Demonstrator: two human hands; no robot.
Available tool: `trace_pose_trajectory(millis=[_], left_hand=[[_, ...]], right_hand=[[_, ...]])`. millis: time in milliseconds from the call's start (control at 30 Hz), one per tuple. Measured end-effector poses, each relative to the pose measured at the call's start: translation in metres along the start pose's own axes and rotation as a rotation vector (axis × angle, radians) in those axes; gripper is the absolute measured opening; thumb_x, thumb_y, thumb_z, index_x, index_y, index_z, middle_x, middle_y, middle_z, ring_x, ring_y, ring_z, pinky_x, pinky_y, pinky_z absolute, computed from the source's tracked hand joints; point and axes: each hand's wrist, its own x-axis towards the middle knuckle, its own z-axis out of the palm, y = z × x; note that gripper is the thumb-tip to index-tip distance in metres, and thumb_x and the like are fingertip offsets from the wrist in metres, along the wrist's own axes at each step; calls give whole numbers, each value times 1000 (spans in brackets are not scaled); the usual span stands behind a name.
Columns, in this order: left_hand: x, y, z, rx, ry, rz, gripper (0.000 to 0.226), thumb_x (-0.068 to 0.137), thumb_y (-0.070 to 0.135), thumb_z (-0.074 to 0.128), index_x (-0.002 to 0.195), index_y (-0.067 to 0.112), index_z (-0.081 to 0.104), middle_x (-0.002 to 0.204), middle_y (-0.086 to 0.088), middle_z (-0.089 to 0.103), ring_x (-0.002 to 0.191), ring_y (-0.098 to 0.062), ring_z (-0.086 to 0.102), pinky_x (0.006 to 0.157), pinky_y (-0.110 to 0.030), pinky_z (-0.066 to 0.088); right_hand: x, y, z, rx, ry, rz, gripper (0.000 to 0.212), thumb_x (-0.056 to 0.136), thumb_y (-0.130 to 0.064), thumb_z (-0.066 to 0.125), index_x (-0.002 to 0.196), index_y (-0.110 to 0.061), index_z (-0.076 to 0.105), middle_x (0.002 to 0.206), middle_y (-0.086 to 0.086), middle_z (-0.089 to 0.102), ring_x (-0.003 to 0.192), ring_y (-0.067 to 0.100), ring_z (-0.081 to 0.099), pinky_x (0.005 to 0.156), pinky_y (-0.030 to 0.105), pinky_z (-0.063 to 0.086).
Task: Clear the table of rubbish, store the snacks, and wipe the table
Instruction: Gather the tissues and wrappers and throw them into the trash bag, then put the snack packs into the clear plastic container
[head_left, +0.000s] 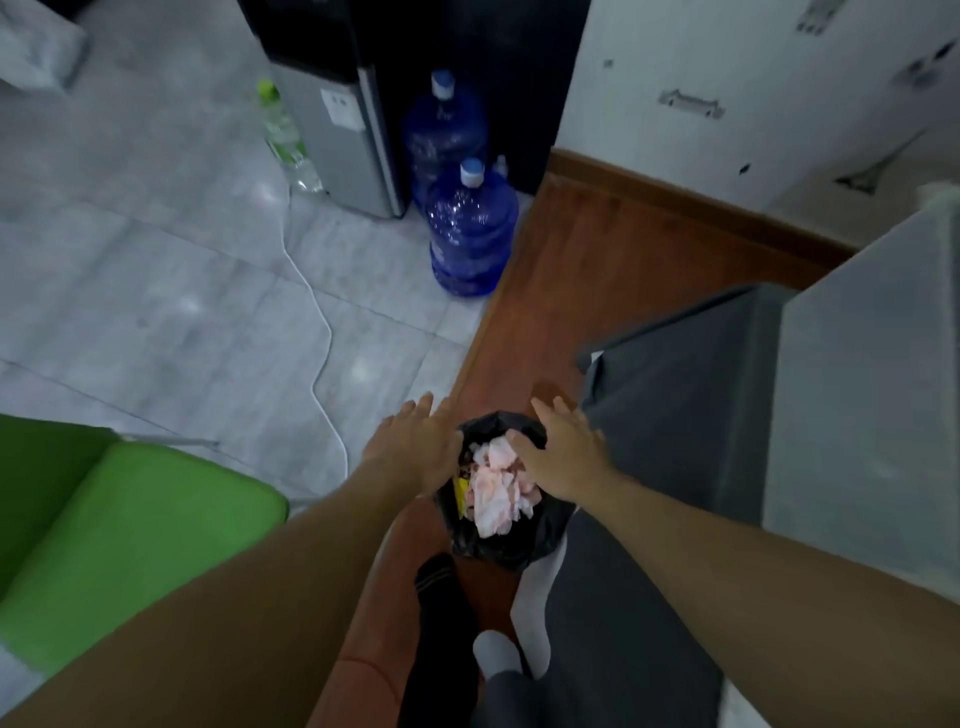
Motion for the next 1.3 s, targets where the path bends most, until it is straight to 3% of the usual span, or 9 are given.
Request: trace_pose_trajectory(millis=[200, 667, 833, 1300], left_hand=[[-57, 26, -73, 29, 98, -30, 63, 103, 46, 27, 158, 18, 12, 164, -11, 13, 150, -29, 15, 121, -46, 20], [-168, 104, -184, 52, 324, -25, 61, 104, 44, 28, 157, 17, 15, 163, -11, 17, 149, -30, 19, 120, -47, 23], [-179, 138, -200, 49, 379, 40, 62, 103, 45, 29, 157, 17, 16, 163, -11, 21, 148, -29, 23, 118, -48, 27], [-198, 261, -206, 174, 383, 374, 63, 103, 48, 28, 158, 20, 15, 164, -11, 15, 150, -31, 15, 120, -51, 18]], right_hand=[[-61, -24, -70, -118, 113, -154, 72, 98, -65, 34, 158, -28, 20, 167, 5, 10, 153, 30, 6, 121, 53, 6], [-172, -35, -193, -171, 346, -263, 72, 98, -67, 27, 157, -26, 26, 166, 6, 17, 152, 33, 8, 121, 56, 2], [-205, -12, -217, -167, 415, -211, 72, 98, -67, 25, 157, -26, 26, 166, 6, 16, 152, 34, 8, 121, 56, 2], [-301, 85, -242, -59, 600, 84, 77, 96, -72, 21, 159, -28, 16, 168, 4, 6, 154, 30, 0, 122, 56, -3]])
